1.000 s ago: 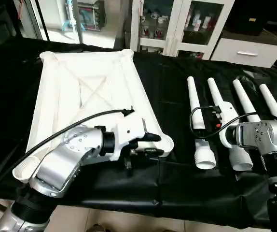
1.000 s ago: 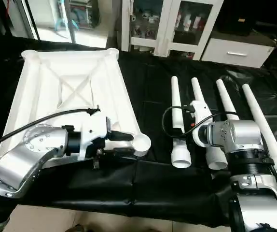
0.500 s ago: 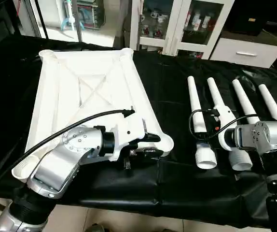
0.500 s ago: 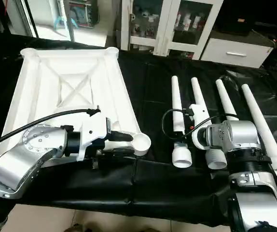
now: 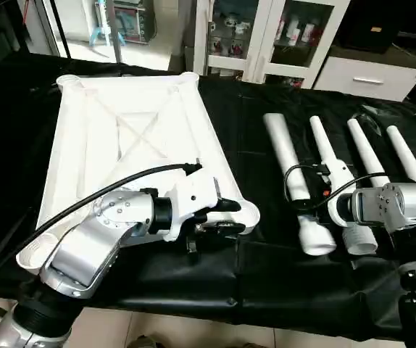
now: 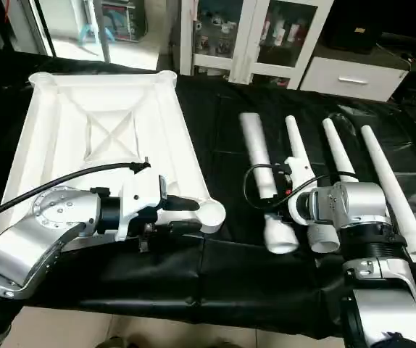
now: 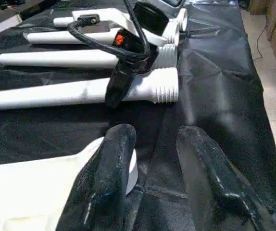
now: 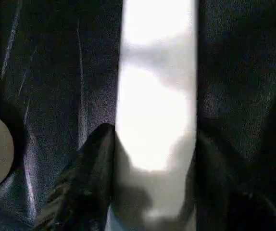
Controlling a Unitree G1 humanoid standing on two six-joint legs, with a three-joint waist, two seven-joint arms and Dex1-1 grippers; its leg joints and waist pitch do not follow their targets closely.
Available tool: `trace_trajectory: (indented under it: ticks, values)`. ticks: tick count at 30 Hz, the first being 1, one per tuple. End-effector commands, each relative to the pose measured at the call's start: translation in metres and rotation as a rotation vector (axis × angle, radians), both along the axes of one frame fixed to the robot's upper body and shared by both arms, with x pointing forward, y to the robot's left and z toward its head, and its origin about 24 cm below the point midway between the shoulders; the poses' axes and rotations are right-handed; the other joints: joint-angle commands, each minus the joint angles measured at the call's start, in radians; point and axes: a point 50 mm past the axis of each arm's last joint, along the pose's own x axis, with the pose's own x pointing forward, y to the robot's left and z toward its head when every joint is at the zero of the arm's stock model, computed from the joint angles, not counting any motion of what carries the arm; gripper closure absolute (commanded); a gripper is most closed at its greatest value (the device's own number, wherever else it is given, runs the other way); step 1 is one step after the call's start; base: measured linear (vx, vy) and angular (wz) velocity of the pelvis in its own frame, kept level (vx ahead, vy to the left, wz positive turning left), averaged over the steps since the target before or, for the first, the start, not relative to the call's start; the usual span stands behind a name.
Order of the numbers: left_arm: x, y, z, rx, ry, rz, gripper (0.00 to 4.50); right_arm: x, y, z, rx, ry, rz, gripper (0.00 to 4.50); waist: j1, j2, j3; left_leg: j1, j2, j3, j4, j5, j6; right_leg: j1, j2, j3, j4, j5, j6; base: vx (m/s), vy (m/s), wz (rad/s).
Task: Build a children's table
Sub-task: Pick table leg
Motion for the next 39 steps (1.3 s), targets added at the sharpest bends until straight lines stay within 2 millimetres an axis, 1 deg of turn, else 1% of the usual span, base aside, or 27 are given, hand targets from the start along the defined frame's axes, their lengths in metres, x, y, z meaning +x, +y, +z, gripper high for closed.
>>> trace_trajectory:
  ticks: [1, 7, 8, 10, 11, 13, 14, 15, 16, 17, 18, 20, 21, 22, 23, 25, 28, 29, 30, 31, 32, 33, 35, 36, 37, 38, 39]
  values:
    - [-0.001, -0.003, 0.005, -0.023, -0.006, -0.008, 2.71, -0.004, -0.004, -0.003, 0.006, 0.018, -0.027, 2.56, 0.001, -0.007, -0.067, 0.016, 0.067, -0.019, -0.067, 0.003, 0.021, 0.053, -0.069, 0.05, -0.057, 0.002, -0.281, 0.0, 0.0, 0.0]
    - [0.004, -0.003, 0.005, -0.048, -0.004, 0.051, 2.71, -0.007, -0.009, -0.004, 0.049, 0.001, -0.07, 2.64, 0.002, -0.006, -0.064, 0.016, 0.067, -0.019, -0.069, -0.02, 0.015, 0.052, -0.07, 0.051, -0.061, -0.022, -0.275, 0.0, 0.0, 0.0]
    - [0.007, -0.002, 0.01, -0.084, -0.013, 0.092, 2.71, -0.006, -0.01, 0.004, 0.097, -0.045, -0.083, 2.64, 0.004, -0.003, -0.066, 0.016, 0.067, -0.02, -0.069, -0.02, 0.014, 0.054, -0.071, 0.051, -0.06, -0.021, -0.275, 0.0, 0.0, 0.0]
    - [0.012, -0.002, 0.017, -0.142, -0.016, 0.137, 2.71, -0.005, -0.01, 0.015, 0.134, -0.11, -0.082, 2.64, 0.005, -0.009, -0.067, 0.015, 0.068, -0.021, -0.069, -0.01, 0.016, 0.055, -0.069, 0.05, -0.057, 0.005, -0.278, 0.0, 0.0, 0.0]
    - [0.014, -0.002, 0.019, -0.167, -0.015, 0.153, 2.71, -0.005, -0.01, 0.02, 0.146, -0.135, -0.082, 2.64, 0.006, -0.008, -0.068, 0.014, 0.068, -0.021, -0.068, 0.003, 0.029, 0.055, -0.07, 0.049, -0.056, 0.024, -0.283, 0.0, 0.0, 0.0]
    - [0.017, -0.002, 0.022, -0.206, -0.01, 0.184, 2.71, -0.006, -0.012, 0.026, 0.152, -0.174, -0.083, 2.64, 0.007, -0.005, -0.065, 0.015, 0.067, -0.021, -0.068, -0.009, 0.029, 0.054, -0.07, 0.048, -0.06, 0.001, -0.281, 0.0, 0.0, 0.0]
    - [0.021, -0.002, 0.025, -0.232, -0.003, 0.221, 2.71, -0.007, -0.013, 0.032, 0.143, -0.223, -0.072, 2.64, 0.007, -0.006, -0.065, 0.014, 0.067, -0.021, -0.069, -0.016, 0.028, 0.054, -0.07, 0.049, -0.061, -0.01, -0.279, 0.0, 0.0, 0.0]
    - [0.026, -0.003, 0.029, -0.276, 0.02, 0.268, 2.54, -0.008, -0.015, 0.043, 0.127, -0.298, -0.044, 2.64, 0.009, -0.014, -0.064, 0.012, 0.07, -0.02, -0.069, -0.02, 0.024, 0.058, -0.073, 0.05, -0.061, -0.019, -0.268, 0.0, 0.0, 0.0]
    - [0.03, -0.004, 0.035, -0.33, 0.05, 0.301, 2.44, -0.01, -0.013, 0.057, 0.116, -0.398, -0.003, 2.64, 0.01, -0.017, -0.066, 0.014, 0.07, -0.02, -0.067, -0.018, 0.025, 0.057, -0.072, 0.05, -0.061, -0.016, -0.267, 0.0, 0.0, 0.0]
    - [0.034, -0.006, 0.04, -0.384, 0.087, 0.325, 2.38, -0.012, -0.01, 0.07, 0.113, -0.495, 0.041, 2.64, 0.013, -0.014, -0.066, 0.017, 0.071, -0.021, -0.067, -0.015, 0.032, 0.054, -0.074, 0.05, -0.062, -0.018, -0.266, 0.0, 0.0, 0.0]
    - [0.035, -0.006, 0.041, -0.393, 0.093, 0.329, 2.38, -0.012, -0.009, 0.072, 0.112, -0.51, 0.049, 2.64, 0.012, -0.018, -0.064, 0.013, 0.07, -0.02, -0.068, -0.02, 0.033, 0.055, -0.074, 0.049, -0.062, -0.026, -0.265, 0.0, 0.0, 0.0]
    - [0.042, -0.011, 0.054, -0.53, 0.184, 0.333, 2.25, -0.019, 0.01, 0.095, 0.11, -0.676, 0.196, 2.64, 0.019, -0.016, -0.064, 0.015, 0.07, -0.021, -0.067, -0.034, 0.031, 0.054, -0.077, 0.05, -0.066, -0.056, -0.257, 0.0, 0.0, 0.0]
    - [0.044, -0.012, 0.057, -0.568, 0.211, 0.333, 2.25, -0.021, 0.017, 0.099, 0.106, -0.712, 0.239, 2.64, 0.021, -0.011, -0.066, 0.015, 0.07, -0.023, -0.065, -0.029, 0.034, 0.054, -0.077, 0.049, -0.064, -0.047, -0.257, 0.0, 0.0, 0.0]
    - [0.048, -0.014, 0.061, -0.619, 0.258, 0.345, 1.99, -0.024, 0.026, 0.104, 0.108, -0.747, 0.294, 2.65, 0.019, -0.014, -0.065, 0.013, 0.071, -0.023, -0.066, -0.026, 0.039, 0.054, -0.076, 0.05, -0.065, -0.04, -0.256, 0.0, 0.0, 0.0]
    - [0.05, -0.015, 0.063, -0.648, 0.29, 0.355, 1.93, -0.025, 0.032, 0.106, 0.111, -0.767, 0.324, 2.65, 0.019, -0.007, -0.067, 0.014, 0.07, -0.022, -0.063, -0.018, 0.048, 0.053, -0.073, 0.05, -0.062, -0.009, -0.27, 0.0, 0.0, 0.0]
    - [0.055, -0.021, 0.069, -0.721, 0.381, 0.343, 1.86, -0.028, 0.045, 0.11, 0.109, -0.817, 0.377, 2.65, 0.023, -0.004, -0.069, 0.014, 0.068, -0.024, -0.062, -0.017, 0.054, 0.052, -0.073, 0.048, -0.064, -0.002, -0.281, 0.0, 0.0, 0.0]
    - [0.06, -0.023, 0.074, -0.764, 0.428, 0.36, 1.49, -0.031, 0.051, 0.112, 0.107, -0.85, 0.401, 2.65, 0.028, -0.006, -0.068, 0.014, 0.069, -0.024, -0.063, -0.02, 0.056, 0.052, -0.072, 0.049, -0.066, -0.017, -0.275, 0.0, 0.0, 0.0]
    - [0.065, -0.022, 0.079, -0.825, 0.474, 0.379, 1.43, -0.034, 0.056, 0.113, 0.112, -0.877, 0.431, 2.65, 0.032, -0.005, -0.071, 0.017, 0.069, -0.023, -0.06, -0.016, 0.05, 0.052, -0.071, 0.049, -0.064, -0.004, -0.278, 0.0, 0.0, 0.0]
    - [0.066, -0.021, 0.08, -0.847, 0.491, 0.381, 1.33, -0.035, 0.058, 0.113, 0.112, -0.883, 0.442, 2.65, 0.033, -0.009, -0.072, 0.017, 0.068, -0.022, -0.06, -0.018, 0.05, 0.052, -0.071, 0.048, -0.065, -0.001, -0.28, 0.0, 0.0, 0.0]
    - [0.068, -0.021, 0.082, -0.871, 0.512, 0.383, 1.33, -0.037, 0.06, 0.112, 0.111, -0.89, 0.456, 2.65, 0.034, -0.01, -0.072, 0.013, 0.068, -0.026, -0.061, -0.013, 0.055, 0.057, -0.073, 0.048, -0.064, 0.002, -0.276, 0.0, 0.0, 0.0]
    - [0.069, -0.02, 0.084, -0.888, 0.525, 0.387, 1.09, -0.039, 0.062, 0.111, 0.111, -0.892, 0.474, 2.65, 0.034, -0.013, -0.073, 0.014, 0.069, -0.026, -0.062, -0.012, 0.058, 0.057, -0.073, 0.048, -0.064, 0.0, -0.272, 0.0, 0.0, 0.0]
    - [0.07, -0.019, 0.085, -0.903, 0.542, 0.391, 1.09, -0.041, 0.065, 0.11, 0.109, -0.894, 0.494, 2.65, 0.035, -0.011, -0.073, 0.013, 0.069, -0.026, -0.061, -0.004, 0.063, 0.056, -0.074, 0.048, -0.063, 0.003, -0.264, 0.0, 0.0, 0.0]
    - [0.071, -0.019, 0.084, -0.908, 0.553, 0.403, 1.01, -0.041, 0.068, 0.11, 0.108, -0.899, 0.503, 2.65, 0.033, -0.015, -0.072, 0.013, 0.069, -0.026, -0.061, 0.0, 0.07, 0.055, -0.073, 0.048, -0.064, -0.002, -0.259, 0.0, 0.0, 0.0]
    - [0.072, -0.019, 0.084, -0.912, 0.56, 0.411, 0.94, -0.041, 0.068, 0.11, 0.107, -0.903, 0.502, 2.65, 0.033, -0.013, -0.072, 0.013, 0.069, -0.027, -0.061, 0.001, 0.071, 0.055, -0.073, 0.048, -0.064, -0.004, -0.259, 0.0, 0.0, 0.0]
    - [0.073, -0.019, 0.083, -0.913, 0.563, 0.424, 0.7, -0.041, 0.069, 0.11, 0.106, -0.906, 0.501, 2.65, 0.033, -0.013, -0.072, 0.013, 0.069, -0.026, -0.06, 0.004, 0.072, 0.055, -0.073, 0.048, -0.065, -0.007, -0.257, 0.0, 0.0, 0.0]
    - [0.075, -0.018, 0.081, -0.911, 0.562, 0.463, 0.64, -0.041, 0.069, 0.11, 0.107, -0.909, 0.502, 2.65, 0.032, -0.016, -0.073, 0.013, 0.069, -0.026, -0.06, 0.004, 0.072, 0.055, -0.073, 0.048, -0.064, -0.008, -0.256, 0.0, 0.0, 0.0]
    - [0.076, -0.018, 0.081, -0.922, 0.567, 0.471, 0.64, -0.041, 0.07, 0.11, 0.105, -0.909, 0.505, 2.65, 0.033, -0.013, -0.072, 0.012, 0.069, -0.026, -0.06, 0.0, 0.071, 0.055, -0.074, 0.048, -0.066, -0.015, -0.253, 0.0, 0.0, 0.0]
